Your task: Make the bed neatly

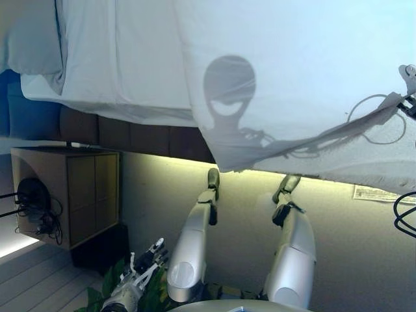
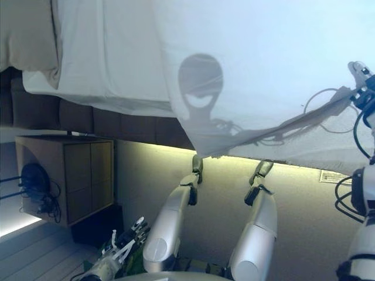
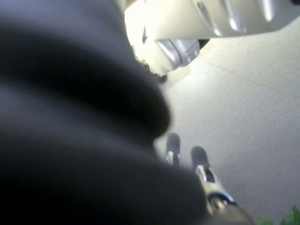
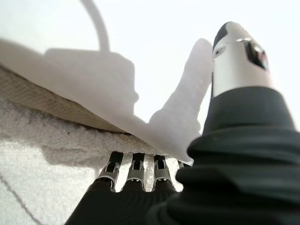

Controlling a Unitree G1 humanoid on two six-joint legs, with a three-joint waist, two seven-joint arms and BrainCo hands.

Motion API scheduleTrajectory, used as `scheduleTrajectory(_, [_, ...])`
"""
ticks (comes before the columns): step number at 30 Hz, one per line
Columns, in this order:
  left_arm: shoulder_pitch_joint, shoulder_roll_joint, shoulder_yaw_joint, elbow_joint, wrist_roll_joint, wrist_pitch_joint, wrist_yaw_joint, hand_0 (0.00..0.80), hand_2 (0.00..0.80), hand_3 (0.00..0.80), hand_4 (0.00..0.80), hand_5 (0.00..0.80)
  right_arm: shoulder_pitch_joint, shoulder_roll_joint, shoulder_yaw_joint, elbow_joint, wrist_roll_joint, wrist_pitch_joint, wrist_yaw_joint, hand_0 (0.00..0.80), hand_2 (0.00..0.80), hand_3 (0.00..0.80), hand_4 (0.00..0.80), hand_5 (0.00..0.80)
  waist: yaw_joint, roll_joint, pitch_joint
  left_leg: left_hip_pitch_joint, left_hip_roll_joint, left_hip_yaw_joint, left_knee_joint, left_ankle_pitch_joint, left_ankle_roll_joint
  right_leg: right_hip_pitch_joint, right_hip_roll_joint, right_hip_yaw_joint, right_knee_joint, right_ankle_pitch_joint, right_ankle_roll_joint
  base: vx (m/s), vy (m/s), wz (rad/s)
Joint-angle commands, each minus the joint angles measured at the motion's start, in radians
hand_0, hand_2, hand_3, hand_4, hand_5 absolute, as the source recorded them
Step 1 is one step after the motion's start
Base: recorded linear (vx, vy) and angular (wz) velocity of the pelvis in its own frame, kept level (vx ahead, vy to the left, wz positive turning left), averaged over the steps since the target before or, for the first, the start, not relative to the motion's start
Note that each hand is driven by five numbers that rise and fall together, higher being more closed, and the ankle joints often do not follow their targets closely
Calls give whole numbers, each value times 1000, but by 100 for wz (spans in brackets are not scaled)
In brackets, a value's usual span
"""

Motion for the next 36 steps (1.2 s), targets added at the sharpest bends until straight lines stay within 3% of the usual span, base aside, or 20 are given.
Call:
scheduleTrajectory(1, [26,97,-47,-12,2,-6,-2,0,0,0,0,0,-197,42,75,-66,-13,-20,85,0,0,0,0,0,49,38,10,-31,37,7,15,14,-1,39,-49,30,44,-69,108,0,0,0])
scheduleTrajectory(8, [4,101,-52,-9,-4,-9,3,0,0,0,0,0,-141,52,66,-50,-23,54,67,0,0,0,0,0,38,17,10,-16,44,6,22,6,-2,60,-40,28,22,-58,110,-4,-2,0])
scheduleTrajectory(15, [-32,104,-57,-3,-18,-3,23,0,0,0,0,0,45,79,-34,-28,-20,104,76,0,0,0,0,0,13,-13,10,68,53,25,6,-10,0,156,-34,20,-51,-30,127,-4,5,-3])
scheduleTrajectory(26, [-64,127,-40,8,-24,12,60,0,0,0,0,0,258,122,-158,-22,-3,84,113,0,0,0,0,0,-15,-50,10,201,55,49,-19,-25,-1,321,-33,9,-161,16,162,-1,-13,-3])
scheduleTrajectory(36, [-85,132,-21,45,2,8,67,0,0,0,0,0,351,171,-186,-29,10,69,155,0,0,0,0,0,-24,-87,-9,268,84,62,-27,-34,-10,413,-22,-5,-219,30,163,-4,-37,-3])
